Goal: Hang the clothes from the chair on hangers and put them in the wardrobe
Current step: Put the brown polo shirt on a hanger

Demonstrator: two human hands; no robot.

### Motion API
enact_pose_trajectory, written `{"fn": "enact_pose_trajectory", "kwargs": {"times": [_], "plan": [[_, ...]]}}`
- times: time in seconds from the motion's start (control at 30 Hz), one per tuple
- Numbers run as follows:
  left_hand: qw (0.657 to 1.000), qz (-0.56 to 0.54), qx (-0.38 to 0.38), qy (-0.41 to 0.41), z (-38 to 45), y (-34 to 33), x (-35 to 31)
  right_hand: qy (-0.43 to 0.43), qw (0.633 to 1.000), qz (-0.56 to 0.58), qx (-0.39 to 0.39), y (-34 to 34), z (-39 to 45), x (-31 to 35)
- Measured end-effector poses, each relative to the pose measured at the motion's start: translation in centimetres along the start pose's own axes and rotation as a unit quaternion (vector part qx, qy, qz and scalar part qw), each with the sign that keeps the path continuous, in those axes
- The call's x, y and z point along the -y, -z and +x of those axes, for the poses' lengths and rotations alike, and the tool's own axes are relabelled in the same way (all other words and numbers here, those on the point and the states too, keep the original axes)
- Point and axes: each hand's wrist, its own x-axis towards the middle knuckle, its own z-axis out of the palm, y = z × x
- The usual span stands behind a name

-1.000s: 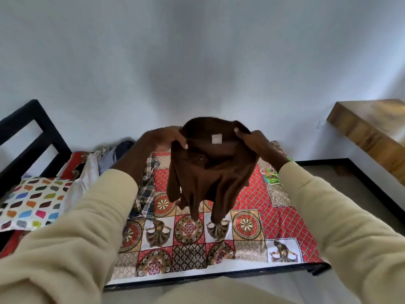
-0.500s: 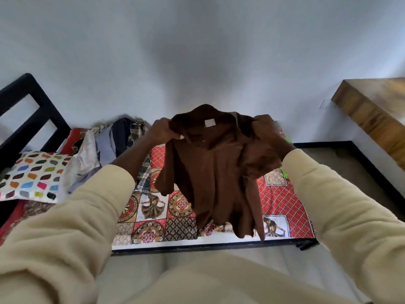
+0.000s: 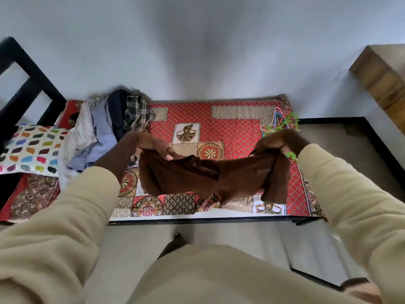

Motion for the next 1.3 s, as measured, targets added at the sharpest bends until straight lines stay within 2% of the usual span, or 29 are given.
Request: {"fn": "enact_pose_trajectory", "kwargs": {"times": [0.07, 0.13, 0.17, 0.23, 0.3, 0.4, 0.5, 0.6, 0.7, 0.87, 0.97, 1.03, 1.1, 1.13, 1.23, 1.3], "plan": [[0.994, -0.097, -0.002, -0.049, 0.7, 1.4, 0.4, 0.049, 0.997, 0.058, -0.023, 1.2, 0.6, 0.3], [0.987, -0.145, -0.038, -0.052, 2.1, 3.5, 0.3, 0.064, 0.991, 0.111, -0.027, 2.6, 2.0, 1.5], [0.985, -0.156, -0.062, -0.040, 3.2, 4.5, 0.2, 0.058, 0.993, 0.086, -0.063, 3.3, 3.3, 2.1], [0.979, -0.072, -0.188, 0.016, 6.9, 7.8, 0.0, 0.043, 0.979, -0.080, -0.185, 5.5, 7.1, 3.6], [0.939, 0.035, -0.342, 0.016, 11.9, 10.9, -0.2, 0.061, 0.938, -0.176, -0.292, 7.1, 12.0, 4.9], [0.909, 0.049, -0.413, -0.012, 20.9, 16.0, 1.2, 0.046, 0.935, -0.193, -0.294, 9.4, 20.9, 4.8], [0.900, 0.042, -0.435, -0.002, 30.1, 20.6, 4.1, -0.002, 0.930, -0.187, -0.318, 11.6, 30.6, 2.7], [0.915, 0.076, -0.396, -0.006, 37.4, 23.7, 5.6, -0.007, 0.934, -0.169, -0.315, 13.0, 37.9, 1.7], [0.920, 0.115, -0.374, -0.003, 41.9, 26.4, 6.0, -0.010, 0.943, -0.168, -0.288, 14.4, 41.1, 2.5], [0.924, 0.189, -0.331, -0.019, 48.1, 33.4, 3.8, -0.019, 0.950, -0.190, -0.248, 20.4, 47.5, 4.0], [0.904, 0.197, -0.378, -0.032, 51.8, 36.1, 2.6, -0.015, 0.936, -0.154, -0.317, 23.3, 51.7, 4.4], [0.857, 0.262, -0.443, -0.031, 54.0, 36.3, 2.5, 0.015, 0.900, -0.178, -0.397, 23.5, 54.2, 4.3], [0.803, 0.308, -0.509, -0.025, 55.9, 35.8, 2.6, 0.022, 0.881, -0.137, -0.452, 22.4, 55.8, 4.3], [0.794, 0.302, -0.528, -0.018, 56.8, 35.5, 2.7, 0.015, 0.873, -0.114, -0.474, 21.9, 56.8, 4.2], [0.790, 0.247, -0.561, 0.021, 59.0, 34.4, 3.1, 0.003, 0.865, -0.010, -0.502, 20.8, 59.3, 3.8], [0.806, 0.169, -0.566, 0.041, 60.0, 33.6, 3.6, 0.011, 0.861, 0.061, -0.504, 20.2, 60.7, 3.3]]}}
